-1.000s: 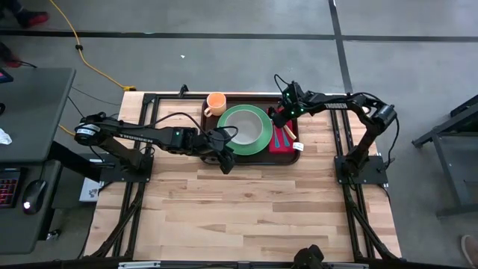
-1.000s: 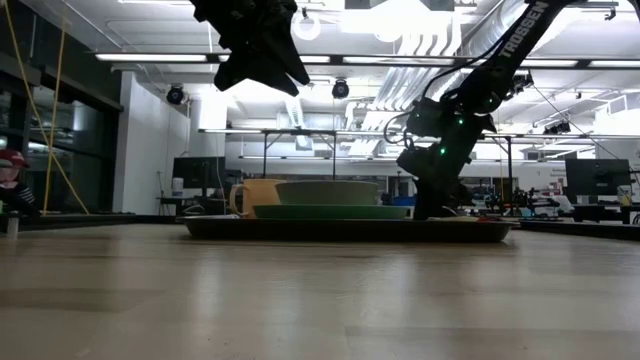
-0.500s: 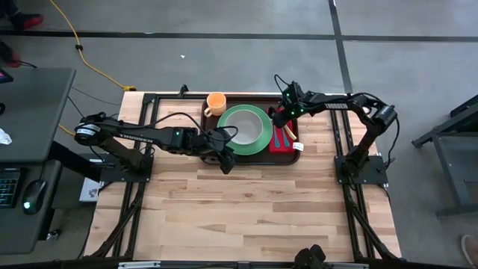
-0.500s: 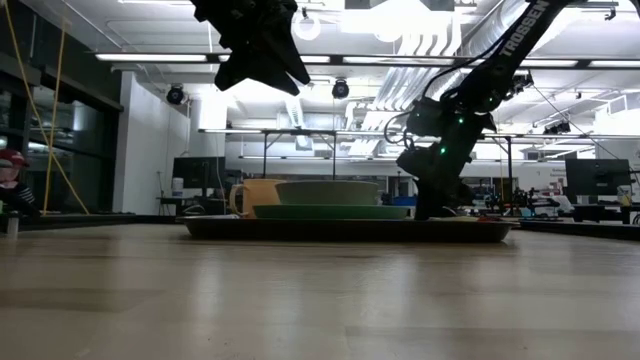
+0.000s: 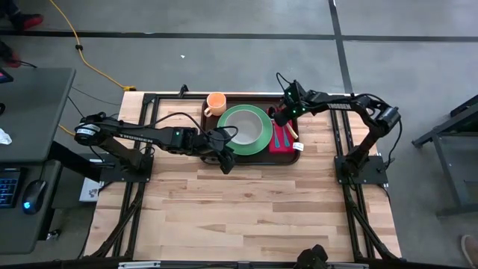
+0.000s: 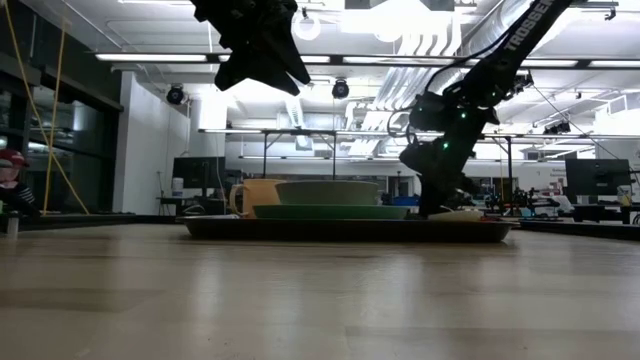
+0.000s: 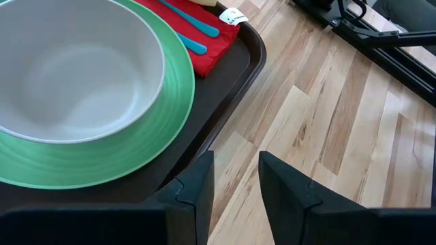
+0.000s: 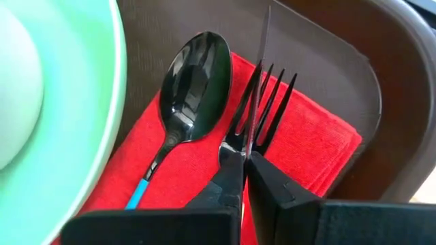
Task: Set up tray
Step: Put the yellow knife on top of the red napkin to the right of the blue fork
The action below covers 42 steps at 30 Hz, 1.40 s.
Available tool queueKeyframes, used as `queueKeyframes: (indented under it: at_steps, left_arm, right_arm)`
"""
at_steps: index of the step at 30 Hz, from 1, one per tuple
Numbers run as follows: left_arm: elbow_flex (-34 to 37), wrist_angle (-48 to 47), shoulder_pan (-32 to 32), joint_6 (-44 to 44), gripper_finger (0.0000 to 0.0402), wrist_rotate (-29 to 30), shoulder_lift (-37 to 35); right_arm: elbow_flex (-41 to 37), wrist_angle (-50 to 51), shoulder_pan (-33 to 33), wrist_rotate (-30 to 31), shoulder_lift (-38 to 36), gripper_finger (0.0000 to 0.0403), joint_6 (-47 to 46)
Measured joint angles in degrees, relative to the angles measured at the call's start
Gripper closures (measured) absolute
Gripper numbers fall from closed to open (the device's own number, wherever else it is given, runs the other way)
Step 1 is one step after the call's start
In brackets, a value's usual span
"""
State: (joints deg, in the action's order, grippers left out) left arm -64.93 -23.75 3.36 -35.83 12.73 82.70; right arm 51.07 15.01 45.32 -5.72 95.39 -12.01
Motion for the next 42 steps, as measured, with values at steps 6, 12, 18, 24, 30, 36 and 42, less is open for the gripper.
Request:
queueKeyframes:
  at_steps: [6,12,18,24,30,36,42]
  left_arm:
    - [0.0,0.0,0.0,0.0,0.0257,0.0,0.0]
    - [0.0,-0.07,0.0,0.01,0.0257,0.0,0.0]
    - [0.0,-0.09,0.0,0.03,0.0257,-0.02,0.0]
    - [0.0,-0.07,0.0,0.63,0.0257,-0.04,0.0]
    - [0.0,-0.02,0.0,1.07,0.0257,-0.04,0.0]
    - [0.0,0.04,0.0,1.18,0.0257,-0.04,0.0]
    - [0.0,0.04,0.0,1.28,0.0257,-0.04,0.0]
  right_arm:
    - [1.32,0.7,0.0,-0.12,-0.24,0.0402,-0.55]
    - [4.81,3.97,0.0,1.21,-0.26,0.0402,0.43]
    - [5.79,4.55,0.02,1.32,-0.26,0.0402,0.56]
    - [5.84,8.19,0.39,-1.1,-0.26,0.0401,1.86]
    - [4.41,10.49,1.44,-3.06,-0.26,0.0359,1.7]
    - [4.24,7.73,1.53,-3.13,-0.15,0.0288,0.57]
    - [4.24,8.28,1.53,-2.71,-0.15,0.0255,0.53]
